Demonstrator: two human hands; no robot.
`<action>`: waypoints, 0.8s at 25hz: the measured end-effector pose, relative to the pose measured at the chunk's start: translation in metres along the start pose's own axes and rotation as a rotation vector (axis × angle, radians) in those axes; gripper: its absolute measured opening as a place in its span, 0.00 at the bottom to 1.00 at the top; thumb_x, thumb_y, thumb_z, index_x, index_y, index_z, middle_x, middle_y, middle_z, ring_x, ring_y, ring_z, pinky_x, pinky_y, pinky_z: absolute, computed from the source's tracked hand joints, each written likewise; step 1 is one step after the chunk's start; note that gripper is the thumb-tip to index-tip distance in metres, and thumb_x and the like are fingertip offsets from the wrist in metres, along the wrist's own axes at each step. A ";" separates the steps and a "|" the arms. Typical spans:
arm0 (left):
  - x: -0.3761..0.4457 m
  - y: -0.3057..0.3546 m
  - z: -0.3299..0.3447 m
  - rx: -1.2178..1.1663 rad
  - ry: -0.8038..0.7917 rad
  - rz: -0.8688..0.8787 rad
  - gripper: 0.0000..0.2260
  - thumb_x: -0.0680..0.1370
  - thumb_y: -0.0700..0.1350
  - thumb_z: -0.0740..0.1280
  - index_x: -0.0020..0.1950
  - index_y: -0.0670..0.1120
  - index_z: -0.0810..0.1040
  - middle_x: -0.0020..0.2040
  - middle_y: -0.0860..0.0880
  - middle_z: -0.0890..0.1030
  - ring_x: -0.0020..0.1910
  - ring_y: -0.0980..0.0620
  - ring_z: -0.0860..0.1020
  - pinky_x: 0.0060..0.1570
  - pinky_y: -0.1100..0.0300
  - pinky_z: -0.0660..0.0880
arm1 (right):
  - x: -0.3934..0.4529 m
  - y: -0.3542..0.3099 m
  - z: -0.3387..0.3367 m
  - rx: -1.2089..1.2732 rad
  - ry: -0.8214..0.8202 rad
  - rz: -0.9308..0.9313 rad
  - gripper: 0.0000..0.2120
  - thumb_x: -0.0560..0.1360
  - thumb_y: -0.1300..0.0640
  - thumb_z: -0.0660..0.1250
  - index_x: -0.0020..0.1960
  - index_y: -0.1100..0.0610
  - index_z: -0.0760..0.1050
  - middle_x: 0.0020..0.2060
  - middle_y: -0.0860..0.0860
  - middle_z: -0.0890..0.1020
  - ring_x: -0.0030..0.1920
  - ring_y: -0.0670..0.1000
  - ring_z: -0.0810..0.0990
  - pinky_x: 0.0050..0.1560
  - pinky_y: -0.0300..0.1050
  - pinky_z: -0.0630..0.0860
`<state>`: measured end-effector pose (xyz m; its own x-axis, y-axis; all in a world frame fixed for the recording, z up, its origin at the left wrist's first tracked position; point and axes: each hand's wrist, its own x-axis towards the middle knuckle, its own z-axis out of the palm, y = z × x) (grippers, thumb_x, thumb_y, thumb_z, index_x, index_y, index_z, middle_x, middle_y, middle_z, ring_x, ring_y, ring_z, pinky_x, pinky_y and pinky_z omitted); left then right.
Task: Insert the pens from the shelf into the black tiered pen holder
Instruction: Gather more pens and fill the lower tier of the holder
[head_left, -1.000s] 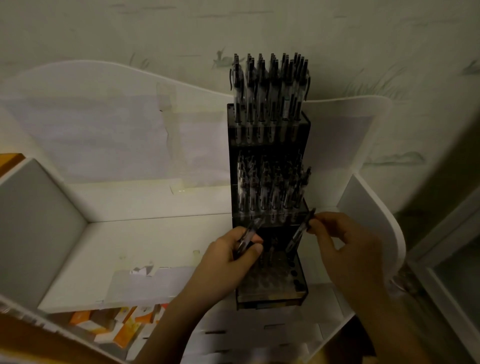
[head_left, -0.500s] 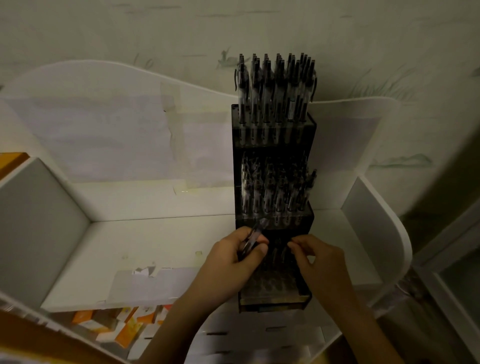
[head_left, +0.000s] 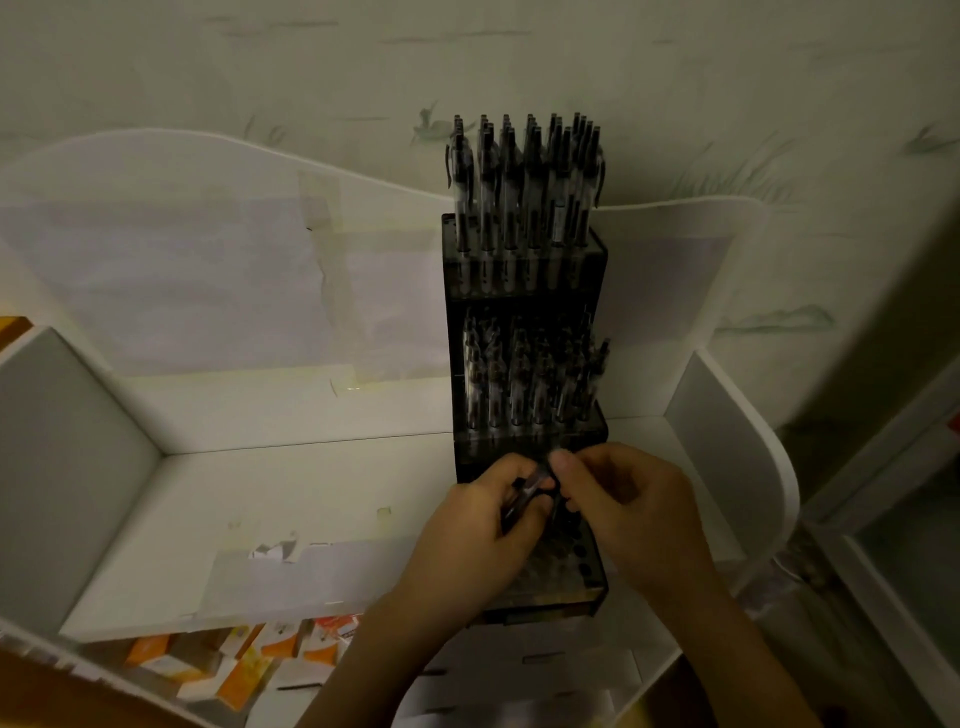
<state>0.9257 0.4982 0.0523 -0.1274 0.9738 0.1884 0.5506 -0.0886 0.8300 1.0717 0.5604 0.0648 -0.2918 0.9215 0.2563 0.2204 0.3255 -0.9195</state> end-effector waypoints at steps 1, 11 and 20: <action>0.000 0.000 0.002 0.045 0.012 0.017 0.05 0.79 0.49 0.64 0.54 0.57 0.75 0.38 0.55 0.80 0.34 0.57 0.77 0.35 0.54 0.77 | 0.001 -0.002 0.001 0.013 -0.018 0.043 0.09 0.71 0.47 0.71 0.39 0.52 0.82 0.32 0.46 0.84 0.35 0.44 0.83 0.38 0.36 0.78; -0.005 0.015 0.016 0.241 0.115 0.028 0.09 0.78 0.51 0.64 0.58 0.61 0.71 0.38 0.58 0.78 0.35 0.58 0.77 0.33 0.65 0.72 | 0.009 -0.009 -0.024 0.418 0.040 0.291 0.04 0.74 0.66 0.69 0.44 0.60 0.81 0.35 0.56 0.86 0.39 0.56 0.86 0.40 0.44 0.83; -0.030 0.015 0.005 0.728 0.098 -0.079 0.23 0.79 0.60 0.59 0.73 0.60 0.61 0.67 0.57 0.73 0.61 0.53 0.75 0.58 0.57 0.73 | 0.007 -0.007 -0.052 -0.202 0.205 -0.274 0.06 0.71 0.61 0.73 0.43 0.52 0.80 0.34 0.36 0.79 0.39 0.30 0.79 0.40 0.23 0.73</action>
<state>0.9415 0.4690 0.0562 -0.2433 0.9454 0.2170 0.9405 0.1752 0.2913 1.1164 0.5755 0.0882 -0.1783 0.8114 0.5567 0.3451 0.5814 -0.7368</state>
